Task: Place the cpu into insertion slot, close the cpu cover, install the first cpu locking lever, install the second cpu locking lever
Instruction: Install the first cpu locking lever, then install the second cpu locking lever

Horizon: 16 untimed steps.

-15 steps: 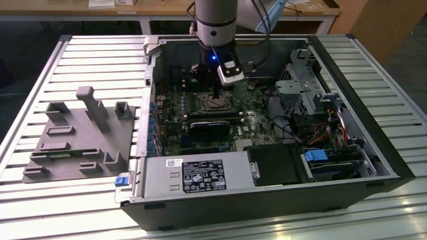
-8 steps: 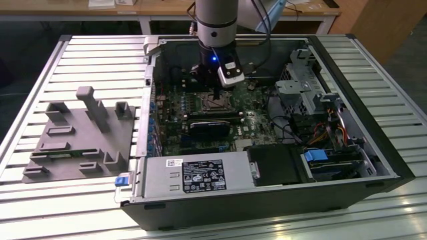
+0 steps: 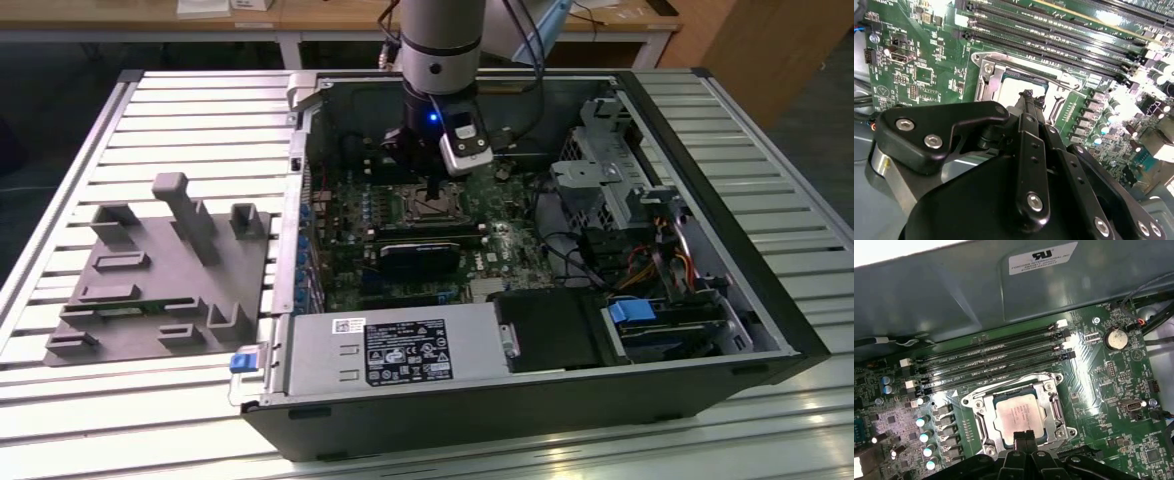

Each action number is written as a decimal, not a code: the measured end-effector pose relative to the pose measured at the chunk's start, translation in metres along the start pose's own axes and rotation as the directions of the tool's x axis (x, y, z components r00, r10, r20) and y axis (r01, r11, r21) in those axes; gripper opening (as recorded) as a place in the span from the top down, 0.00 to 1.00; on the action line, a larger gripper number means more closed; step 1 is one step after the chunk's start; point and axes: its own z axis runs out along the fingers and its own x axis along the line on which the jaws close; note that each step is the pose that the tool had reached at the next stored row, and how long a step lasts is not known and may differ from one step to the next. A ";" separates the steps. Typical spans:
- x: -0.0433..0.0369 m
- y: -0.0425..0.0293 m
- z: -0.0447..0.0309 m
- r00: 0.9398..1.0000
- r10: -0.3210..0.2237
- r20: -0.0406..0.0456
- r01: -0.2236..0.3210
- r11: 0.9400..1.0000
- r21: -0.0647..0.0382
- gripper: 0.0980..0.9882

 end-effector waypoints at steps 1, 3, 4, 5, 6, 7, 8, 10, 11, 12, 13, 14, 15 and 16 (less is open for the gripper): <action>0.0000 0.0000 0.0000 1.000 0.000 0.000 0.000 1.000 0.000 1.00; -0.0006 0.0002 0.0001 1.000 0.000 0.000 0.000 1.000 0.000 1.00; -0.0009 0.0003 0.0002 1.000 0.000 0.000 0.000 1.000 0.000 1.00; -0.0011 0.0003 0.0002 1.000 0.000 0.000 0.000 1.000 0.000 1.00; -0.0012 0.0004 0.0001 1.000 0.000 0.000 0.000 1.000 0.000 1.00; -0.0012 0.0004 0.0001 1.000 0.000 0.000 0.000 1.000 0.000 1.00; -0.0013 0.0004 0.0001 1.000 0.000 0.000 0.000 1.000 0.000 1.00; -0.0013 0.0004 0.0001 1.000 0.000 0.000 0.000 1.000 0.000 1.00; -0.0013 0.0004 0.0001 1.000 0.000 0.000 0.000 1.000 0.000 1.00; -0.0013 0.0004 0.0001 1.000 0.000 0.000 0.000 1.000 0.000 1.00; -0.0013 0.0004 0.0001 1.000 0.000 -0.001 0.000 1.000 0.000 1.00; -0.0013 0.0004 0.0001 1.000 0.000 0.000 0.000 1.000 0.000 1.00; -0.0013 0.0004 0.0001 1.000 0.000 -0.001 0.000 1.000 0.000 1.00; -0.0013 0.0004 0.0001 1.000 0.000 -0.001 0.000 1.000 0.000 1.00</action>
